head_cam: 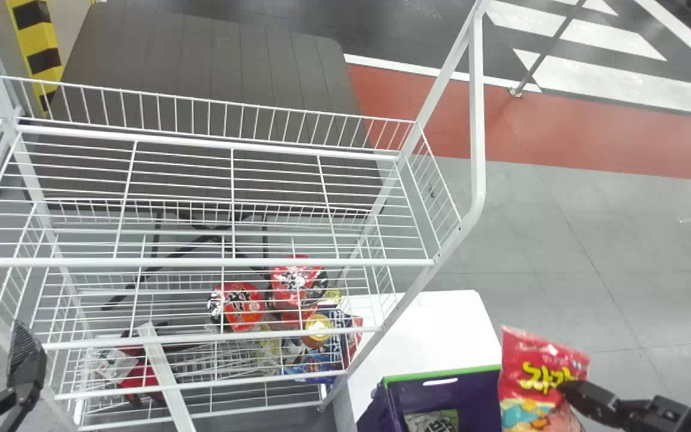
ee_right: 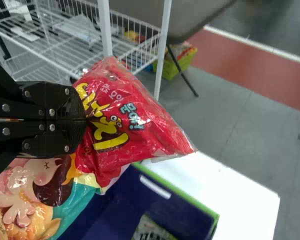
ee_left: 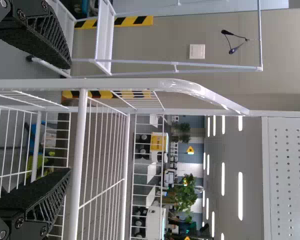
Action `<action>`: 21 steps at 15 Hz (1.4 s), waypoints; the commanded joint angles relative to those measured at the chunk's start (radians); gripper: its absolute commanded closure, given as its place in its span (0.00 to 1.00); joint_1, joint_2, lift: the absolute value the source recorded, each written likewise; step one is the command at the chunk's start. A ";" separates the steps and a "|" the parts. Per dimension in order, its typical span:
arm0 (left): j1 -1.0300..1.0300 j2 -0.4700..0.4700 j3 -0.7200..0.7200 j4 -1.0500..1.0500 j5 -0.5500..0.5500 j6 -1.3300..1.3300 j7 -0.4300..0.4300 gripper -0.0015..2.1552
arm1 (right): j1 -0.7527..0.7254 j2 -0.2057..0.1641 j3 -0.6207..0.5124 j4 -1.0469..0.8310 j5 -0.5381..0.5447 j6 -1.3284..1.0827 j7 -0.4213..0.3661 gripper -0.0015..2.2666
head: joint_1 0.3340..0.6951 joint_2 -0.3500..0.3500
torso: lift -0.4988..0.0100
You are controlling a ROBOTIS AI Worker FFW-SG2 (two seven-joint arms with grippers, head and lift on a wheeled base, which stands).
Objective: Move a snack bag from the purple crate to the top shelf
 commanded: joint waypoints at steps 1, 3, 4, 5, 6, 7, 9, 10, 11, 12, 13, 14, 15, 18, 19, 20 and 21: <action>0.000 -0.002 0.000 -0.001 -0.003 0.000 0.000 0.04 | 0.002 0.065 -0.011 -0.181 -0.035 0.007 0.036 0.99 | 1.00 0.00 | 1.00; 0.000 -0.005 0.000 -0.001 -0.003 0.000 0.000 0.04 | 0.007 0.113 -0.005 -0.304 -0.094 0.007 0.048 0.99 | 1.00 0.00 | 1.00; 0.000 -0.005 0.000 0.001 -0.003 0.000 0.000 0.04 | 0.016 0.136 0.003 -0.364 -0.116 0.007 0.050 0.99 | 1.00 0.00 | 1.00; 0.000 -0.007 0.000 -0.001 -0.003 0.000 0.002 0.04 | 0.028 0.165 0.012 -0.427 -0.150 0.007 0.050 0.99 | 1.00 0.00 | 1.00; 0.000 -0.008 0.000 -0.001 -0.003 0.000 0.003 0.04 | 0.036 0.186 0.022 -0.485 -0.191 0.007 0.050 0.99 | 1.00 0.00 | 1.00; 0.000 -0.008 0.000 -0.001 -0.003 0.000 0.003 0.04 | 0.047 0.202 0.032 -0.528 -0.229 0.007 0.050 0.99 | 1.00 0.00 | 1.00; 0.002 -0.010 0.000 0.001 -0.003 0.000 0.008 0.04 | 0.051 0.229 0.039 -0.615 -0.315 0.007 0.050 0.99 | 1.00 0.00 | 1.00; 0.002 -0.010 0.000 0.001 -0.003 0.000 0.008 0.04 | 0.051 0.232 0.042 -0.641 -0.355 0.007 0.050 0.99 | 1.00 0.00 | 1.00; 0.003 -0.010 0.000 0.001 -0.003 0.000 0.009 0.04 | 0.053 0.235 0.049 -0.661 -0.406 0.007 0.050 0.99 | 1.00 0.02 | 1.00; 0.003 -0.010 0.000 0.001 -0.003 0.000 0.009 0.04 | 0.053 0.245 0.059 -0.680 -0.452 0.007 0.048 0.99 | 1.00 0.05 | 1.00; 0.003 -0.010 -0.002 0.001 -0.003 0.000 0.009 0.04 | 0.053 0.257 0.076 -0.709 -0.473 0.007 0.047 0.99 | 1.00 0.11 | 1.00; 0.003 -0.011 -0.003 0.001 -0.004 0.000 0.009 0.04 | 0.053 0.289 0.101 -0.749 -0.481 0.007 0.041 0.99 | 1.00 0.14 | 1.00; 0.003 -0.011 -0.006 -0.001 -0.006 -0.003 0.011 0.04 | 0.053 0.316 0.130 -0.786 -0.480 0.007 0.038 0.99 | 1.00 0.17 | 1.00; 0.003 -0.011 -0.011 -0.001 -0.006 -0.003 0.015 0.04 | 0.093 0.316 0.302 -0.810 -0.478 0.007 -0.013 0.99 | 1.00 0.30 | 1.00; 0.006 -0.011 -0.008 -0.001 -0.006 -0.003 0.017 0.04 | 0.117 0.316 0.368 -0.810 -0.480 0.007 -0.039 0.99 | 1.00 0.34 | 1.00; 0.008 -0.011 -0.006 0.001 -0.006 -0.006 0.017 0.04 | 0.140 0.316 0.444 -0.810 -0.473 0.007 -0.083 0.99 | 1.00 0.38 | 1.00; 0.008 -0.011 -0.005 0.001 -0.006 -0.006 0.017 0.04 | 0.149 0.316 0.526 -0.810 -0.441 0.007 -0.110 0.99 | 1.00 0.43 | 1.00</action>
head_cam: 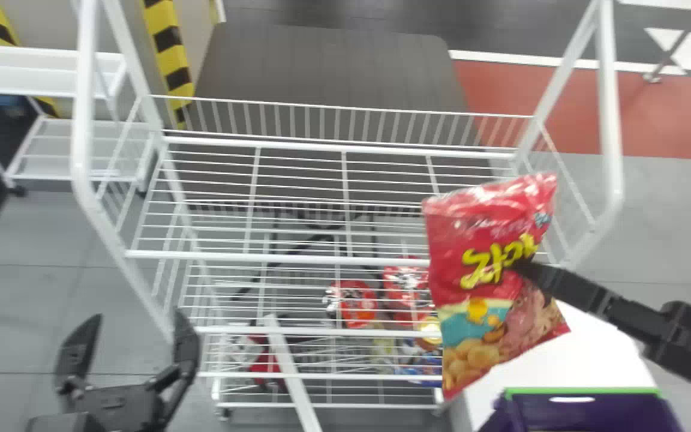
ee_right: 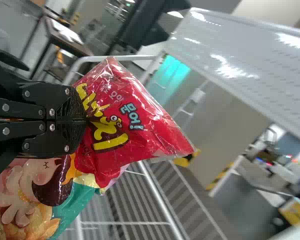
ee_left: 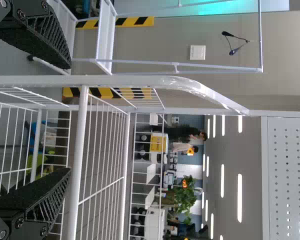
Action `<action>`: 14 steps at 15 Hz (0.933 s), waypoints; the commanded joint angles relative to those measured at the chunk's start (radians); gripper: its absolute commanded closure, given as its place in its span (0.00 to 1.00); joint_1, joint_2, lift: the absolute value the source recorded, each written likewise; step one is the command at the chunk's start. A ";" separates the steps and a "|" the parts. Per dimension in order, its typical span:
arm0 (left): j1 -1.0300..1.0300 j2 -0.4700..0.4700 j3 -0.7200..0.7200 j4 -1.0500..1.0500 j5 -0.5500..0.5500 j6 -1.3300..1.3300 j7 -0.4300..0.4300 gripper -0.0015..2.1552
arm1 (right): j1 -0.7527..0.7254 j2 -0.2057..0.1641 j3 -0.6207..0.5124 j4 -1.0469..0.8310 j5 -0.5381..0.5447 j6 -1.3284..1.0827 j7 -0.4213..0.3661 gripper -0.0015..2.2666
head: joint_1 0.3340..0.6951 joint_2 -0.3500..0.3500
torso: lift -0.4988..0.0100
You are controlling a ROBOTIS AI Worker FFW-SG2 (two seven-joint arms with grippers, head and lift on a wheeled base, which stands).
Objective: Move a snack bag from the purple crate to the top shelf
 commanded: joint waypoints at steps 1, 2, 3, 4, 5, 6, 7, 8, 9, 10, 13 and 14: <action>0.003 0.000 0.004 0.001 0.000 -0.004 0.000 0.04 | 0.023 0.003 0.166 0.003 0.062 0.005 -0.022 0.99 | 1.00 0.48 | 1.00; 0.004 0.002 0.005 0.001 0.000 -0.004 -0.002 0.04 | 0.023 0.003 0.204 0.012 0.065 0.005 -0.023 0.99 | 1.00 0.58 | 1.00; 0.003 0.002 0.007 0.000 0.000 -0.004 -0.006 0.04 | 0.021 0.003 0.232 0.026 0.050 0.005 -0.036 0.99 | 1.00 0.63 | 1.00; 0.000 0.003 0.007 0.001 0.000 -0.001 -0.009 0.04 | 0.013 0.003 0.261 0.033 0.040 0.005 -0.065 0.99 | 1.00 0.67 | 1.00; -0.006 0.003 0.005 0.001 0.002 0.005 -0.014 0.04 | 0.006 0.003 0.295 0.046 0.037 0.005 -0.094 0.99 | 1.00 0.70 | 1.00; -0.008 0.005 0.005 0.001 0.003 0.008 -0.015 0.04 | -0.008 0.003 0.318 0.067 0.022 0.005 -0.125 0.99 | 1.00 0.72 | 1.00; -0.011 0.006 0.005 0.004 0.005 0.011 -0.017 0.04 | -0.034 0.003 0.353 0.101 0.019 0.005 -0.152 0.99 | 1.00 0.74 | 1.00; -0.012 0.009 0.005 0.004 0.006 0.011 -0.017 0.04 | -0.063 0.003 0.384 0.139 0.019 0.003 -0.178 0.99 | 1.00 0.78 | 1.00; -0.016 0.014 0.005 0.006 0.009 0.011 -0.017 0.04 | -0.096 0.003 0.411 0.187 0.019 -0.055 -0.192 0.99 | 1.00 0.80 | 1.00; -0.019 0.015 0.005 0.009 0.015 0.011 -0.017 0.04 | -0.128 0.003 0.427 0.227 0.003 -0.104 -0.198 0.99 | 1.00 0.82 | 1.00; -0.020 0.023 0.008 0.014 0.025 0.011 -0.017 0.04 | -0.224 0.003 0.473 0.352 -0.032 -0.273 -0.226 0.99 | 1.00 0.84 | 1.00; -0.020 0.028 0.008 0.015 0.031 0.011 -0.017 0.04 | -0.255 0.003 0.491 0.395 -0.029 -0.337 -0.237 0.99 | 1.00 0.85 | 1.00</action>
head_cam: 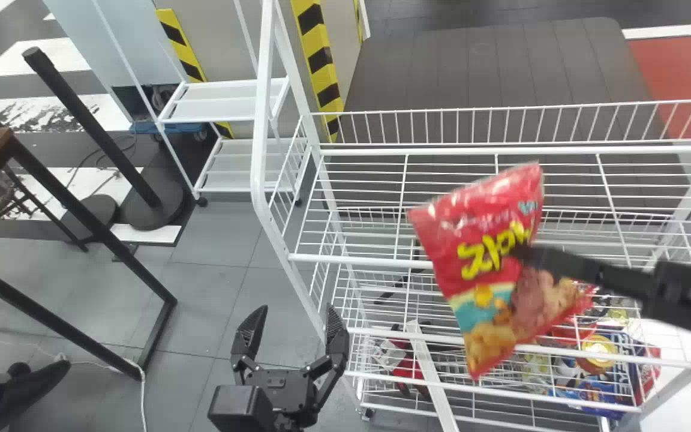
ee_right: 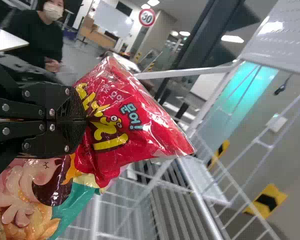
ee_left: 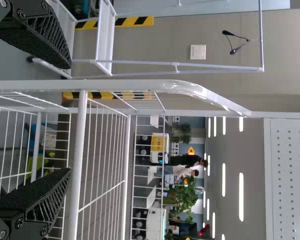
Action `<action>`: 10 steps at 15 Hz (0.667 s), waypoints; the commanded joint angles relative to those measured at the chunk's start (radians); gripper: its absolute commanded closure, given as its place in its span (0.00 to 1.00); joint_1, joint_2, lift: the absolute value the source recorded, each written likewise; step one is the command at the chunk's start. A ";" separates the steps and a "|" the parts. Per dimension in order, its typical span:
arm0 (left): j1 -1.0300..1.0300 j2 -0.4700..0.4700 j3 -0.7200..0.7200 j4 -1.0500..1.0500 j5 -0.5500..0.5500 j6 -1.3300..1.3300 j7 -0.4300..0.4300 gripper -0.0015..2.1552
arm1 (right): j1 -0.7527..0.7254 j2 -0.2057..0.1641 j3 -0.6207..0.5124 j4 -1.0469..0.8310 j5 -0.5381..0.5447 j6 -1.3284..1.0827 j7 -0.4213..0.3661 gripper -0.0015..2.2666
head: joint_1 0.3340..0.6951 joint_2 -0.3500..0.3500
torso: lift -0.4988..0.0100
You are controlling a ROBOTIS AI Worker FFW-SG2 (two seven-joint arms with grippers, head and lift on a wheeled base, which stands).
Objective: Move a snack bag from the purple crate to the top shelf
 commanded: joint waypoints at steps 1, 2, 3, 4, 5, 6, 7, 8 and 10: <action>-0.002 0.008 0.006 0.006 0.014 0.000 0.000 0.04 | -0.074 0.002 0.047 0.116 -0.001 -0.147 -0.007 0.99 | 1.00 0.85 | 1.00; -0.002 0.010 0.010 0.007 0.018 0.000 -0.001 0.04 | -0.097 0.002 0.065 0.166 -0.001 -0.202 -0.007 0.99 | 1.00 0.84 | 1.00; -0.005 0.013 0.010 0.010 0.021 0.000 -0.001 0.04 | -0.114 0.002 0.096 0.211 0.002 -0.297 -0.010 0.99 | 1.00 0.85 | 1.00; -0.019 0.016 0.007 0.023 0.026 0.000 -0.001 0.04 | -0.133 0.002 0.122 0.252 0.011 -0.362 -0.015 0.99 | 1.00 0.85 | 1.00; -0.024 0.018 0.006 0.032 0.027 0.000 -0.001 0.04 | -0.159 0.002 0.147 0.310 0.008 -0.414 -0.016 0.99 | 1.00 0.86 | 1.00; -0.030 0.019 0.003 0.039 0.034 0.000 -0.003 0.04 | -0.195 0.002 0.176 0.389 0.003 -0.494 -0.016 0.99 | 1.00 0.86 | 1.00; -0.034 0.019 0.001 0.047 0.037 -0.004 -0.003 0.04 | -0.229 0.002 0.203 0.464 -0.001 -0.580 -0.016 0.99 | 1.00 0.87 | 1.00; -0.039 0.021 0.001 0.052 0.041 -0.004 -0.003 0.04 | -0.261 0.002 0.225 0.534 -0.004 -0.638 -0.016 0.99 | 1.00 0.87 | 1.00; -0.051 0.025 0.000 0.072 0.052 -0.016 -0.005 0.04 | -0.327 0.002 0.274 0.679 -0.032 -0.779 -0.015 0.99 | 1.00 0.87 | 1.00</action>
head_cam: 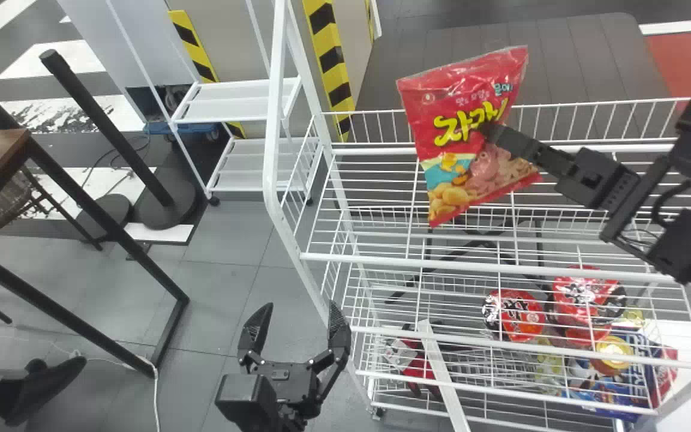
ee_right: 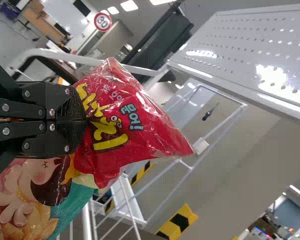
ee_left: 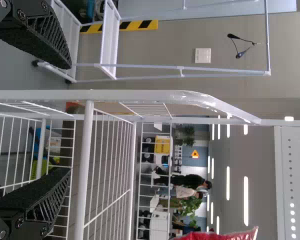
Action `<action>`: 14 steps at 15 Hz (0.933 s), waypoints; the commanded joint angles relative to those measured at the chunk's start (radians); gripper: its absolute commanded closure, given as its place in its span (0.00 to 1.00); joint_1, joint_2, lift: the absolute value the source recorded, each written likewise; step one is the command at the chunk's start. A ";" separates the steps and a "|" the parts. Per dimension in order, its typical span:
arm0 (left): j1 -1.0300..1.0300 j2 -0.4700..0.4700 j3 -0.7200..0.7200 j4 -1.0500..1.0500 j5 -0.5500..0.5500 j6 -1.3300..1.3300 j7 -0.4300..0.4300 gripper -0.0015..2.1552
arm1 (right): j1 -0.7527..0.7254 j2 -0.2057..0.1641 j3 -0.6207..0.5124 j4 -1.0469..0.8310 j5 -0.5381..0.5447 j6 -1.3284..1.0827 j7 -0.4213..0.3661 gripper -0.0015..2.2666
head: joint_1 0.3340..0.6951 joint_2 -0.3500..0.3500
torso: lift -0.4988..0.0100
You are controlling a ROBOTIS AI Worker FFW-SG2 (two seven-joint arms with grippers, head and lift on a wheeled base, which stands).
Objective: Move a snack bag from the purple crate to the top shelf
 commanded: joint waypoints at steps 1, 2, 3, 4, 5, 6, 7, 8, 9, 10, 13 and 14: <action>-0.013 0.005 -0.001 0.018 0.009 -0.007 0.000 0.04 | -0.071 0.002 0.044 0.159 -0.036 -0.139 0.008 0.99 | 1.00 0.87 | 1.00; -0.019 0.007 -0.001 0.025 0.015 -0.010 0.000 0.04 | -0.108 0.002 0.056 0.233 -0.070 -0.157 0.020 0.99 | 1.00 0.88 | 1.00; -0.024 0.008 -0.002 0.034 0.021 -0.010 0.000 0.04 | -0.133 0.002 0.065 0.291 -0.098 -0.181 0.037 0.99 | 1.00 0.88 | 1.00; -0.027 0.010 -0.002 0.037 0.023 -0.017 0.000 0.04 | -0.165 0.002 0.079 0.363 -0.132 -0.191 0.065 0.99 | 1.00 0.88 | 1.00; -0.030 0.011 -0.002 0.040 0.023 -0.017 0.000 0.04 | -0.188 0.002 0.093 0.423 -0.147 -0.218 0.091 0.99 | 1.00 0.89 | 1.00; -0.030 0.011 -0.002 0.041 0.023 -0.017 0.000 0.04 | -0.200 0.002 0.107 0.461 -0.147 -0.280 0.104 0.99 | 1.00 0.89 | 1.00; -0.031 0.011 -0.002 0.041 0.023 -0.017 0.000 0.04 | -0.208 0.002 0.116 0.492 -0.147 -0.332 0.106 0.99 | 1.00 0.89 | 1.00; -0.031 0.011 -0.002 0.043 0.024 -0.017 0.000 0.04 | -0.226 0.002 0.117 0.535 -0.147 -0.366 0.115 0.99 | 1.00 0.89 | 1.00; -0.033 0.011 -0.005 0.044 0.024 -0.020 0.000 0.04 | -0.238 0.002 0.119 0.567 -0.147 -0.393 0.115 0.99 | 1.00 0.89 | 1.00; -0.038 0.013 -0.011 0.049 0.023 -0.020 0.000 0.04 | -0.255 0.002 0.125 0.602 -0.147 -0.402 0.115 0.99 | 1.00 0.88 | 1.00; -0.041 0.013 -0.013 0.051 0.023 -0.020 -0.002 0.04 | -0.268 0.002 0.140 0.639 -0.145 -0.384 0.118 0.99 | 1.00 0.86 | 1.00; -0.041 0.011 -0.013 0.051 0.023 -0.026 -0.002 0.04 | -0.271 0.002 0.142 0.656 -0.141 -0.393 0.111 0.97 | 1.00 0.86 | 1.00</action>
